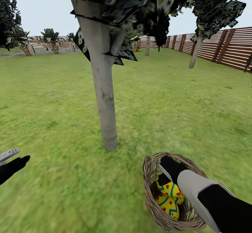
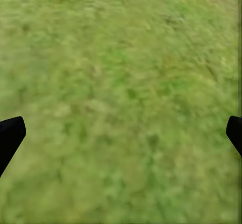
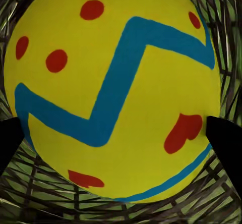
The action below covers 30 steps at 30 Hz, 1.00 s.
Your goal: Take the three Easter eggs out of the wicker basket on the lawn in the garden, then place them on the lawn next to a single tree (choose any tree) so that all three eggs are next to the same tree and none are left in the basket.
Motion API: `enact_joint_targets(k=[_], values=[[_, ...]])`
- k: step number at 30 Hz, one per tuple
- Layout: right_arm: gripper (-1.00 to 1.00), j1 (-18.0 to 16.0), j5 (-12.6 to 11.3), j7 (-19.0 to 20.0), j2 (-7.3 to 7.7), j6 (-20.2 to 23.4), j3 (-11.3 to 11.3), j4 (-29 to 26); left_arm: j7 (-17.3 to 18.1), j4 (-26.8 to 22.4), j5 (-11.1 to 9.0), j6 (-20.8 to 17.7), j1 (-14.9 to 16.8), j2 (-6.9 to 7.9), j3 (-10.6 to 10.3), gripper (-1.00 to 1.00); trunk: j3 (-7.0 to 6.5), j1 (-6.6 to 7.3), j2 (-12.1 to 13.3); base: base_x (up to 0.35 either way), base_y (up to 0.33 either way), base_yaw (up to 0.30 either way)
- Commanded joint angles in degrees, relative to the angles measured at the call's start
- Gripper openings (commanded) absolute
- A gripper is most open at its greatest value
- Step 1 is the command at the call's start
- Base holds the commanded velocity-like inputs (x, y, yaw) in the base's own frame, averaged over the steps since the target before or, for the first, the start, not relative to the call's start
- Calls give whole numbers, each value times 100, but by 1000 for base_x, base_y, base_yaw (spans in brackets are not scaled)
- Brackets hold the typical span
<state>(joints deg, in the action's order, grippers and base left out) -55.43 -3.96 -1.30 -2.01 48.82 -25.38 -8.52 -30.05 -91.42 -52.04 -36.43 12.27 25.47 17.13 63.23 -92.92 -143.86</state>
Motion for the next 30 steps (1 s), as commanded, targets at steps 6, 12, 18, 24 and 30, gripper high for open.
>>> enact_joint_targets(k=[6, 12, 18, 24, 30], values=[[-100, -2, -52, -11, 3, 138, -37, -4, -48, -7, -61, -13, 3, 8, 0, 100, -106, 14, 5, 0, 0, 0], [-100, -2, -54, -11, 15, 158, -37, 97, -45, -7, -61, -15, 3, 11, 0, 100, -173, 22, 9, 0, 0, 0], [-100, -2, -61, -11, 10, 163, -29, 145, -45, -7, -61, -21, 3, 11, 0, 100, -306, 37, 17, 0, 0, 0], [-100, -2, -61, -11, 8, 163, -33, 148, -45, -7, -59, -22, 3, 11, -7, 100, -438, 52, 25, 0, 0, 0], [-100, -2, -53, -11, 8, 163, -37, 186, -47, -7, -55, -22, 3, 11, -8, 100, -571, 68, 33, 0, 0, 0]])
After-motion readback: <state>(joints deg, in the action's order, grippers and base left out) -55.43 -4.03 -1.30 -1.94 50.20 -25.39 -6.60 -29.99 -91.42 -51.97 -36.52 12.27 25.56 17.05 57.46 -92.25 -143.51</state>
